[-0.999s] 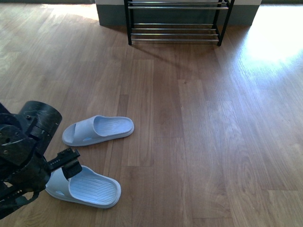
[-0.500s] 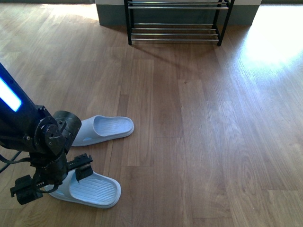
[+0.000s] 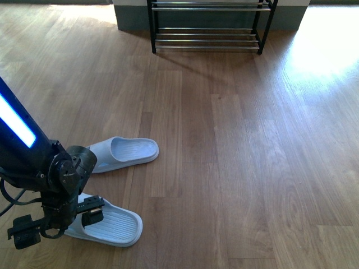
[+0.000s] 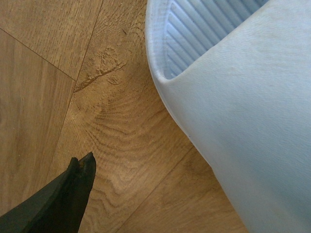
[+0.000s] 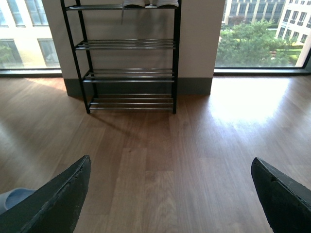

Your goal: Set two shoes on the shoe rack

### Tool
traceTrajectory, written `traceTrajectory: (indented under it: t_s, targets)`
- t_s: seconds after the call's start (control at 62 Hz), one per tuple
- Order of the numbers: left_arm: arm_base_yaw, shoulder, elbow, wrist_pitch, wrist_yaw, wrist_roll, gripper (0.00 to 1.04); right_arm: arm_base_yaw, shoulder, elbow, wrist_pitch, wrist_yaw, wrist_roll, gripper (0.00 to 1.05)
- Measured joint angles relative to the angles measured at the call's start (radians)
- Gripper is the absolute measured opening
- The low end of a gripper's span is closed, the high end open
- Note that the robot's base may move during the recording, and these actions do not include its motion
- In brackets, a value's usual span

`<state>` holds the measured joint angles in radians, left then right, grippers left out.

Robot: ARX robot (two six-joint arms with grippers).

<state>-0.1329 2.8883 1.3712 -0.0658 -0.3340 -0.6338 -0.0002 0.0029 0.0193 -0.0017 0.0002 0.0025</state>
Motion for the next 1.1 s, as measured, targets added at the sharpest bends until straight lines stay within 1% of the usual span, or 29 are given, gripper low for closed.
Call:
traceTrajectory:
  t_s: [0.097,0.145,0.258,0.29,0.306,0.338,0.355,0.451,0.467,0.5,0.516,0.629,0.677,0.741,0.806,0.886,0.967,1.096]
  targets:
    - [0.005,0.019,0.000,0.037,0.024,0.024,0.95,0.000,0.000,0.000,0.000,0.000,0.000,0.96]
    - [0.005,0.024,0.002,0.040,0.023,0.040,0.92,0.000,0.000,0.000,0.000,0.000,0.000,0.96]
    - [0.005,0.027,0.007,0.040,0.018,0.056,0.74,0.000,0.000,0.000,0.000,0.000,0.000,0.96]
    - [0.005,0.027,0.008,0.042,0.015,0.063,0.71,0.000,0.000,0.000,0.000,0.000,0.000,0.96]
    - [0.005,0.027,0.008,0.046,0.009,0.068,0.67,0.000,0.000,0.000,0.000,0.000,0.000,0.96]
    - [0.005,0.027,0.009,0.049,0.007,0.069,0.64,0.000,0.000,0.000,0.000,0.000,0.000,0.96]
    - [0.005,0.027,0.010,0.052,0.004,0.071,0.60,0.000,0.000,0.000,0.000,0.000,0.000,0.96]
    - [0.009,0.027,0.010,0.065,-0.011,0.074,0.48,0.000,0.000,0.000,0.000,0.000,0.000,0.96]
    - [0.010,0.027,0.010,0.070,-0.014,0.074,0.44,0.000,0.000,0.000,0.000,0.000,0.000,0.96]
    - [0.011,0.027,0.010,0.075,-0.023,0.075,0.40,0.000,0.000,0.000,0.000,0.000,0.000,0.96]
    - [0.013,0.027,0.010,0.076,-0.034,0.075,0.37,0.000,0.000,0.000,0.000,0.000,0.000,0.96]
    - [0.019,0.017,-0.004,0.093,-0.078,0.075,0.21,0.000,0.000,0.000,0.000,0.000,0.000,0.96]
    - [0.021,-0.010,-0.037,0.127,-0.095,0.074,0.12,0.000,0.000,0.000,0.000,0.000,0.000,0.96]
    - [0.023,-0.053,-0.079,0.168,-0.097,0.074,0.03,0.000,0.000,0.000,0.000,0.000,0.000,0.96]
    - [0.023,-0.117,-0.130,0.216,-0.099,0.079,0.02,0.000,0.000,0.000,0.000,0.000,0.000,0.96]
    - [0.023,-0.241,-0.207,0.262,-0.074,0.064,0.02,0.000,0.000,0.000,0.000,0.000,0.000,0.96]
    - [0.024,-0.399,-0.311,0.333,-0.083,0.060,0.02,0.000,0.000,0.000,0.000,0.000,0.000,0.96]
    - [0.034,-0.607,-0.472,0.404,-0.108,0.057,0.02,0.000,0.000,0.000,0.000,0.000,0.000,0.96]
